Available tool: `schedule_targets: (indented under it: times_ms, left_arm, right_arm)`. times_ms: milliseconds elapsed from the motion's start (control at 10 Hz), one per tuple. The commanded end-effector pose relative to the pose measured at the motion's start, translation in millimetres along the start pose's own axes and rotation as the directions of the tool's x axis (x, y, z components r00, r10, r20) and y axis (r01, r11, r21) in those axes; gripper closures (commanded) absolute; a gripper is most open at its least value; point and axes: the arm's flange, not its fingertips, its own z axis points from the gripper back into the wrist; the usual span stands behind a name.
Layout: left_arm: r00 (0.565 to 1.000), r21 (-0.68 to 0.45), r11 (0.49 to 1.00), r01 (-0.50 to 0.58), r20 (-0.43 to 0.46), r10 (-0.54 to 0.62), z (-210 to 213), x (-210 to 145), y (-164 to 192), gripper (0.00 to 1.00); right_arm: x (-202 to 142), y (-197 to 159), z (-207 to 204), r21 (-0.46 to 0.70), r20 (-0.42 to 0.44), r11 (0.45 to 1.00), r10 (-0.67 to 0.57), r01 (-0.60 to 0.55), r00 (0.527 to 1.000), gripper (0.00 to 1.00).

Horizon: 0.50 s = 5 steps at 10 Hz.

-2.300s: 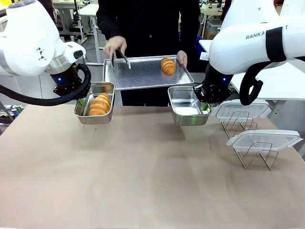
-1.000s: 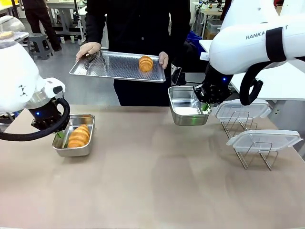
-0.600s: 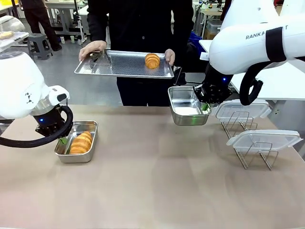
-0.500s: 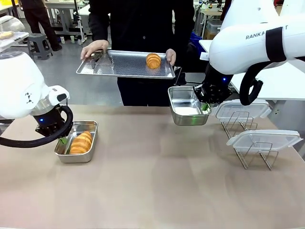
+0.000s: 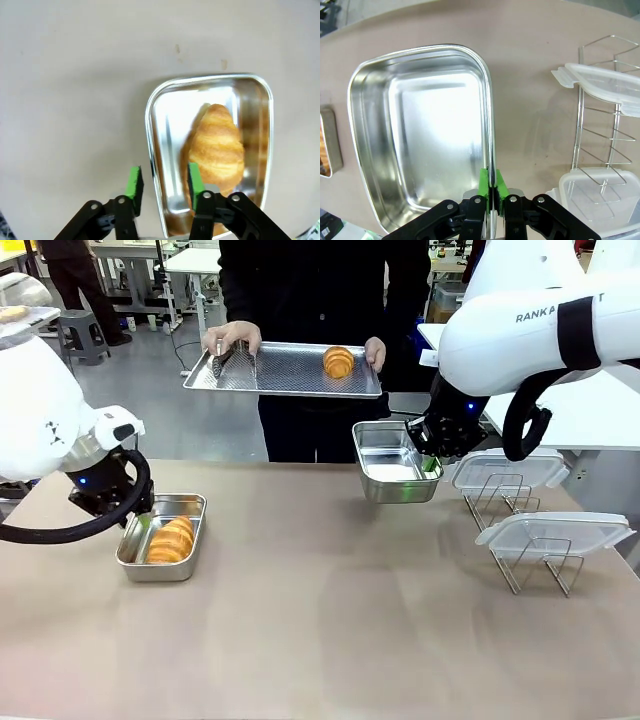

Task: Place the bread in airtight containers.
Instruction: Once an object is inside an Airtight Container , place the container in the center of the table.

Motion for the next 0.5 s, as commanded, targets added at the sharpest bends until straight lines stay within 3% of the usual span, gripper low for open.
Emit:
schedule_targets:
  times_ms: [0,200,400]
  left_arm:
    - [0.987,-0.080,0.988,0.131,0.105,-0.123,43.5,-2.5,16.1,0.16]
    - [0.917,-0.148,0.918,0.368,0.218,-0.333,98.9,-3.6,24.8,0.00]
    - [0.785,-0.192,0.775,0.602,0.317,-0.532,153.6,-12.8,45.9,0.00]
  right_arm:
    - [1.1,0.0,3.3,-0.001,0.016,1.000,-0.008,0.008,1.000,1.00]
    - [1.1,0.0,3.3,-0.001,0.016,1.000,-0.008,0.008,1.000,1.00]
    - [1.1,0.0,3.3,-0.001,0.016,1.000,-0.008,0.008,1.000,1.00]
